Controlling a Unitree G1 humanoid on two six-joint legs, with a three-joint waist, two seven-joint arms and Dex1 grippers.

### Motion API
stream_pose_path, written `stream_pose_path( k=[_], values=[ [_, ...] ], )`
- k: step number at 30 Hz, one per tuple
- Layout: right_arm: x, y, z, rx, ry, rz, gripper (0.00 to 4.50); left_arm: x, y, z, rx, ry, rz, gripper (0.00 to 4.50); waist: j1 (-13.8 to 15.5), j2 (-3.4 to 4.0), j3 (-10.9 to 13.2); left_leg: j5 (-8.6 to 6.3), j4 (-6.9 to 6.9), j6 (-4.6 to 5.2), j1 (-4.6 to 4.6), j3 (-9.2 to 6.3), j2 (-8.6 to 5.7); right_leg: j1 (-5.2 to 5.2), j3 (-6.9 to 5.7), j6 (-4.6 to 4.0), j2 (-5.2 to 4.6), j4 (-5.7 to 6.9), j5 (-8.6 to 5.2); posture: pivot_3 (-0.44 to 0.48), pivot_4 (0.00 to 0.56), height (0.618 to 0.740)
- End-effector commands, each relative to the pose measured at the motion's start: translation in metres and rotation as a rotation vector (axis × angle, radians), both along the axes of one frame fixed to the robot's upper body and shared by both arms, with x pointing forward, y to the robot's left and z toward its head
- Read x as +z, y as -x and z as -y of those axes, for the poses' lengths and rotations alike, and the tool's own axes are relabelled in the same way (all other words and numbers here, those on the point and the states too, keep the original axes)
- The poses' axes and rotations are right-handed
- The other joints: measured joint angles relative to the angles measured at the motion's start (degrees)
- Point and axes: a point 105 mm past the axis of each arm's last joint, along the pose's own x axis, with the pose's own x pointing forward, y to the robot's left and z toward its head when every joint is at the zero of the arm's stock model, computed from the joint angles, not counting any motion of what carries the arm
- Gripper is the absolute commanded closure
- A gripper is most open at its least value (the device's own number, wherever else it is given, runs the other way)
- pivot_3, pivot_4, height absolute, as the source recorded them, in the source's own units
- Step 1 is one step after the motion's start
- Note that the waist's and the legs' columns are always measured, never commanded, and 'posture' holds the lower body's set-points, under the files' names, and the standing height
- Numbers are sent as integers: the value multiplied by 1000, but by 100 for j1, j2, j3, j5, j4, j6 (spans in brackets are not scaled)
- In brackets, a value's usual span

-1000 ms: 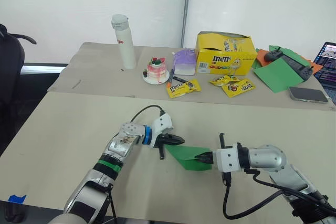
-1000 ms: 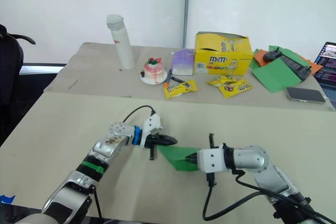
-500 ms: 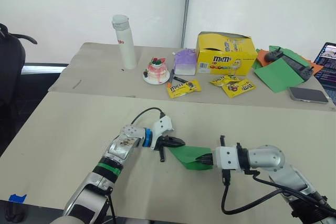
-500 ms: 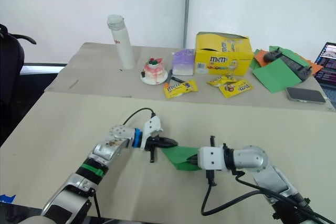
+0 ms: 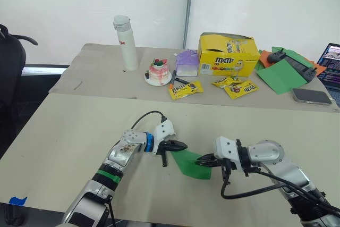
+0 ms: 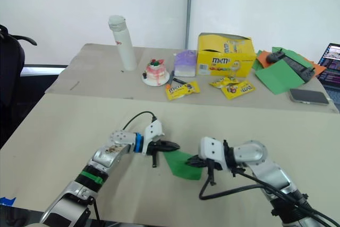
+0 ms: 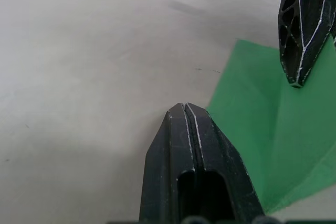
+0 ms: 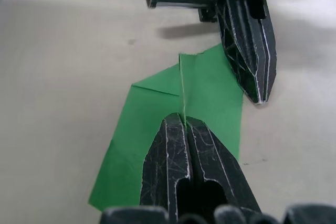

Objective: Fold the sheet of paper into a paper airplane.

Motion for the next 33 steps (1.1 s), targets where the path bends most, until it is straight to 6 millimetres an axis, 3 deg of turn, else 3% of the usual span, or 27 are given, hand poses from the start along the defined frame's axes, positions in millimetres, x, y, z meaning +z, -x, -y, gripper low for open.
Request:
stream_pose_path(
  k=[1, 4, 15, 23, 28, 30, 33],
  values=[
    [5, -7, -6, -19, -14, -84, 4480, -14, 4, -6, 17, -50, -28, 4500, -3, 0, 0, 0, 0, 0, 0, 0, -1, 0, 0, 0, 0, 1, 0, 0, 150, 740],
    [8, -21, -10, -93, -15, -151, 4480, -19, 3, -13, 37, -71, -29, 4500, -14, 0, -1, 0, 0, 0, 3, 0, 0, 0, 0, -1, 0, 1, 0, 0, 150, 740],
    [-2, -16, -3, -155, 22, -371, 4480, -14, 5, -15, 70, -33, -29, 4500, -37, 1, -2, 0, -2, 0, 2, 0, 6, -2, -1, -2, 0, 3, 0, 0, 150, 740],
    [-10, -15, 0, -190, 31, -400, 4480, 14, 1, -19, 94, 100, -2, 4500, -71, 1, -1, 0, -5, 0, -3, 0, 7, -8, -1, -2, 0, 3, 0, 0, 150, 740],
    [-10, -18, -3, -202, 36, -389, 4480, 59, 1, -21, 63, 286, 166, 4500, -75, -1, 0, 0, -4, 0, -13, 0, 10, -16, -2, -2, -3, 2, 0, 0, 150, 740],
    [-11, -18, -3, -198, 41, -390, 4480, 60, 10, -21, 15, 276, 182, 4500, -76, 1, -1, 0, -5, 0, -12, 0, 10, -16, -1, -2, -6, 2, 0, 0, 150, 740],
    [-12, -18, -3, -199, 47, -392, 4480, 46, 25, -18, -68, 201, 164, 4500, -96, 2, -1, 0, -8, 0, -10, 0, 9, -14, -1, -2, -7, 1, 0, 0, 150, 740]
  ],
)
